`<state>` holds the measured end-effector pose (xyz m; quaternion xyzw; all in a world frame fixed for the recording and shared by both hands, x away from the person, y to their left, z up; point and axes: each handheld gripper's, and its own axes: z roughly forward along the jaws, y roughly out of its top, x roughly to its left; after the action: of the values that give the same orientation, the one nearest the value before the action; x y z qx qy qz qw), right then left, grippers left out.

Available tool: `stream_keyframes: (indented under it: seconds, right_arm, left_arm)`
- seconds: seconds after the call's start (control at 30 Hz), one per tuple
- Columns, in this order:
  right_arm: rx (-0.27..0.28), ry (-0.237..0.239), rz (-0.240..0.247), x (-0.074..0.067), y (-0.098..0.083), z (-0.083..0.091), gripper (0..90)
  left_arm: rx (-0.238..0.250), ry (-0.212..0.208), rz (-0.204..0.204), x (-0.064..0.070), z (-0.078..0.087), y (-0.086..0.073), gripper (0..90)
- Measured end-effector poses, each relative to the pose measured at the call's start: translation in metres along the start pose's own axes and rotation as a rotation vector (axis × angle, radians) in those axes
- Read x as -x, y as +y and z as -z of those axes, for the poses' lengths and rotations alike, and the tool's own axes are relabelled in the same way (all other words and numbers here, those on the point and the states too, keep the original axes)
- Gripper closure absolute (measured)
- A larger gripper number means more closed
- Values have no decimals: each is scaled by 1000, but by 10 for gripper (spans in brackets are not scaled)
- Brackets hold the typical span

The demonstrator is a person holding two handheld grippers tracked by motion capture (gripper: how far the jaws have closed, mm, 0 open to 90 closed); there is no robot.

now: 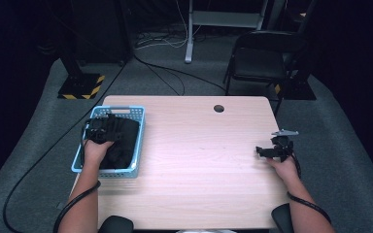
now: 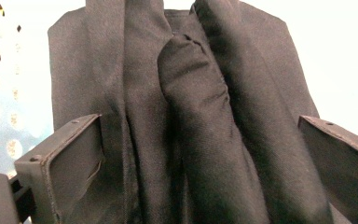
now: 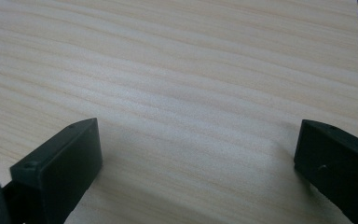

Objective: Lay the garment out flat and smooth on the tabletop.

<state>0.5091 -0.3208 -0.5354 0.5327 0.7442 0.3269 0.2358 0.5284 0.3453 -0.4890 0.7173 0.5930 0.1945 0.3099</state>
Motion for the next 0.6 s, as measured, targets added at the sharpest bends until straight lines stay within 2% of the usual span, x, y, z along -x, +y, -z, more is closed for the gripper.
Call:
stream_keyframes:
  seconds: [0.17,0.3,0.6]
  right_arm:
    - [0,0,0,0,0,0,0]
    - [0,0,0,0,0,0,0]
    - [0,0,0,0,0,0,0]
  left_arm:
    - [-11,5,7,-1,-3,-1,30]
    - [-26,16,7,-1,-6,0,72]
    - [-22,3,22,-4,-8,-1,95]
